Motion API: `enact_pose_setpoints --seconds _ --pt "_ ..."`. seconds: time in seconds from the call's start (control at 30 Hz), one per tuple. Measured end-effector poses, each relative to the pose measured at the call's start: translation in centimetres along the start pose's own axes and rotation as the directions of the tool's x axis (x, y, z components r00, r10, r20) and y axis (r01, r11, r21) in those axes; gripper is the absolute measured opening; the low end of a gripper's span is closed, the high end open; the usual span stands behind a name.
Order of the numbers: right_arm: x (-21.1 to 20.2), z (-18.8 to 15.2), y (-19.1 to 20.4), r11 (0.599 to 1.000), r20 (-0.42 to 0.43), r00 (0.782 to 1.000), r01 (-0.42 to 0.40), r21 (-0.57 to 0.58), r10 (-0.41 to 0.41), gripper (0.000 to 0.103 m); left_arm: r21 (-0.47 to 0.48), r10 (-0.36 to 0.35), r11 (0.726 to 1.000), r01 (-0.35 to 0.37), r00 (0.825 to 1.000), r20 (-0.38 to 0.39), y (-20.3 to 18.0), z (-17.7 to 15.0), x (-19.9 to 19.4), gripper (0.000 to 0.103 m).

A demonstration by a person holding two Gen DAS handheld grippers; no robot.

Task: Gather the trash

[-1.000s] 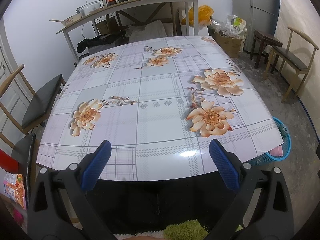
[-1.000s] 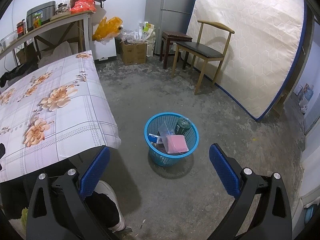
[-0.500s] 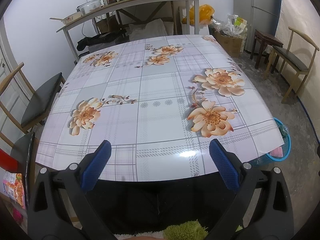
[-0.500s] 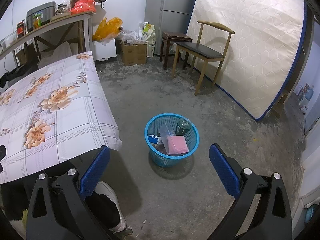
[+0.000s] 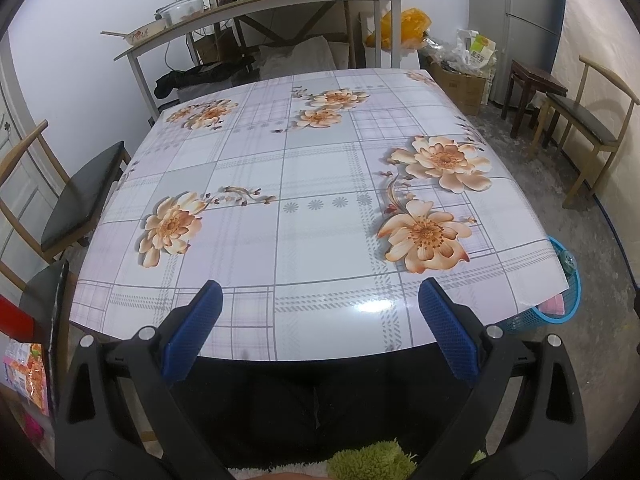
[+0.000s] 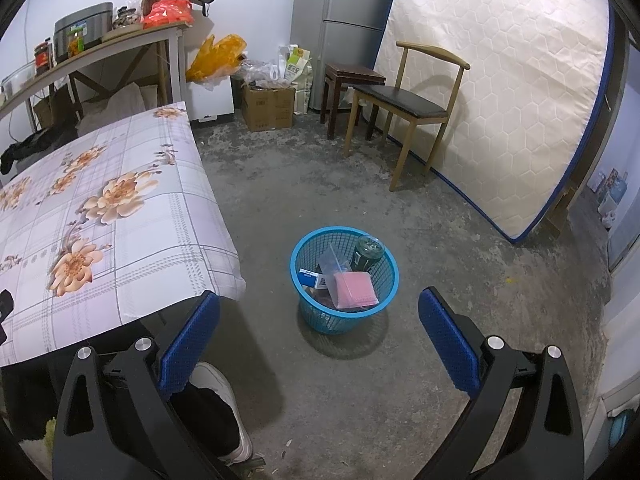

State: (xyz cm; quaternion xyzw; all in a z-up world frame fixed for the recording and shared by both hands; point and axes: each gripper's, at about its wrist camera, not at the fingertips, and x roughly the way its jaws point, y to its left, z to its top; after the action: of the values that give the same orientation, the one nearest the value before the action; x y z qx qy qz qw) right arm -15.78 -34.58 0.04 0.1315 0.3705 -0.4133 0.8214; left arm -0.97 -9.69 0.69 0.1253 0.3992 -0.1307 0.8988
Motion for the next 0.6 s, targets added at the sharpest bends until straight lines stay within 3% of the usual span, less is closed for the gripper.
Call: enact_pose_setpoints --seconds 0.6 --pt "-0.22 0.39 0.15 1.000 0.008 1.000 0.002 -0.004 -0.002 0.097 -0.003 -0.002 1.000 0.002 1.000 -0.001 0.07 -0.04 0.03 0.094"
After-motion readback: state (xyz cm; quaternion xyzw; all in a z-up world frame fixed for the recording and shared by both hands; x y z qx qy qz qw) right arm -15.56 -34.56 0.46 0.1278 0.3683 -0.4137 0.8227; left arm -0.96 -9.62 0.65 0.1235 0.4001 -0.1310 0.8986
